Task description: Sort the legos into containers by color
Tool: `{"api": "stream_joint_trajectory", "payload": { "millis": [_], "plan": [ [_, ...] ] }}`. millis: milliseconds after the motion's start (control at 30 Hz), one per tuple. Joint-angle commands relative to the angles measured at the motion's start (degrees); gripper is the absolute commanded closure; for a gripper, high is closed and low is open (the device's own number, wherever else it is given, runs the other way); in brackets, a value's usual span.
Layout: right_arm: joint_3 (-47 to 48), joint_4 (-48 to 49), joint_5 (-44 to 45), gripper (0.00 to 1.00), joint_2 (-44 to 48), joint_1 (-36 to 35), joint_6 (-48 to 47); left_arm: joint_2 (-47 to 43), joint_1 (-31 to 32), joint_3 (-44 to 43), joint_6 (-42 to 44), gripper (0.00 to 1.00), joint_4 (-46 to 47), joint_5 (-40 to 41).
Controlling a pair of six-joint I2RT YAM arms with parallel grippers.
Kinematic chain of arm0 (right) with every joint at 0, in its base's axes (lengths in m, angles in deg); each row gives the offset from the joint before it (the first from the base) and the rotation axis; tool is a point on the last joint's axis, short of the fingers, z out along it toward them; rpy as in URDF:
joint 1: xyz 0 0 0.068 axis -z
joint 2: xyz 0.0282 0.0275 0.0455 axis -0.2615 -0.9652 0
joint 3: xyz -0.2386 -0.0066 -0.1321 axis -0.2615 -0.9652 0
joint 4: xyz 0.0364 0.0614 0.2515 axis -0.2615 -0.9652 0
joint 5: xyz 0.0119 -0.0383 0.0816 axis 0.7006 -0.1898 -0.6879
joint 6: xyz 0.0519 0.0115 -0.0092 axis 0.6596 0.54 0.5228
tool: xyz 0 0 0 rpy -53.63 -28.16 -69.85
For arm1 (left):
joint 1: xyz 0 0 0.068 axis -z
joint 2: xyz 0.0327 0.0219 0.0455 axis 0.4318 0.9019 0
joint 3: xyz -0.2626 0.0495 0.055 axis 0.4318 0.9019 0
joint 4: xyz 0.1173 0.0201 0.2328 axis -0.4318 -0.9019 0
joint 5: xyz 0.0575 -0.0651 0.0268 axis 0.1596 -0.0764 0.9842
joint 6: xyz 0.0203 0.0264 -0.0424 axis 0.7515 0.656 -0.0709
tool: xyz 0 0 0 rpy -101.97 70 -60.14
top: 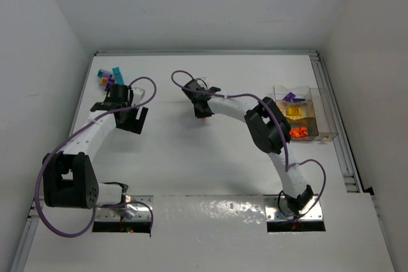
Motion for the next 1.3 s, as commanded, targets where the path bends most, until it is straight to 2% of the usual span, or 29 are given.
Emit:
{"api": "stream_joint_trajectory", "payload": {
  "millis": [0,33,100,300,367,467,667,733,833,1000,1100,1267],
  "plan": [
    [-2.87,0.05,1.29,1.0,8.86,0.4,-4.1,-0.34,0.54,1.21,0.66,0.21,5.32,12.52],
    [-3.92,0.14,1.82,1.0,12.44,0.75,-4.72,-0.07,0.54,1.29,0.66,0.21,5.58,16.55],
    [-8.14,0.14,1.21,1.0,16.59,2.93,-5.69,0.1,0.54,1.12,0.31,0.21,5.59,18.69],
    [-20.27,-0.65,-3.01,1.0,32.85,14.8,-5.6,0.19,0.54,1.03,-1.01,0.21,5.94,18.61],
    [-23.6,-2.23,-0.83,1.0,37.41,18.22,-6.83,0.54,0.54,0.77,-1.37,0.2,6.2,20.28],
    [-28.09,-3.72,7.16,1.0,42.6,23.49,-9.38,0.89,0.54,0.33,-1.89,0.2,6.38,21.86],
    [-37.5,-5.31,7.89,1.0,50.35,40.02,-7.01,0.81,0.54,0.59,-2.24,0.2,6.55,22.74],
    [-40.39,-5.75,6.84,1.0,50.98,44.67,-6.49,0.72,0.54,0.59,-2.42,0.2,6.73,22.65],
    [-43.91,-4.87,3.76,1.0,51.33,48.03,-5.7,0.72,0.54,0.42,-2.6,0.2,6.38,21.43],
    [-44.81,-1.62,0.77,1.0,47.83,49.09,-5.52,0.46,0.54,-0.81,-3.21,0.2,4.89,15.47],
    [-43.92,-0.74,-0.11,1.0,46.15,49.09,-5.52,-0.68,0.54,-4.14,-3.91,0.2,3.66,11.42],
    [-43.49,0.67,0.07,1.0,44.3,49.09,-7.01,-4.11,0.54,-17.23,-3.91,0.2,0.76,2.19]
  ]
}}
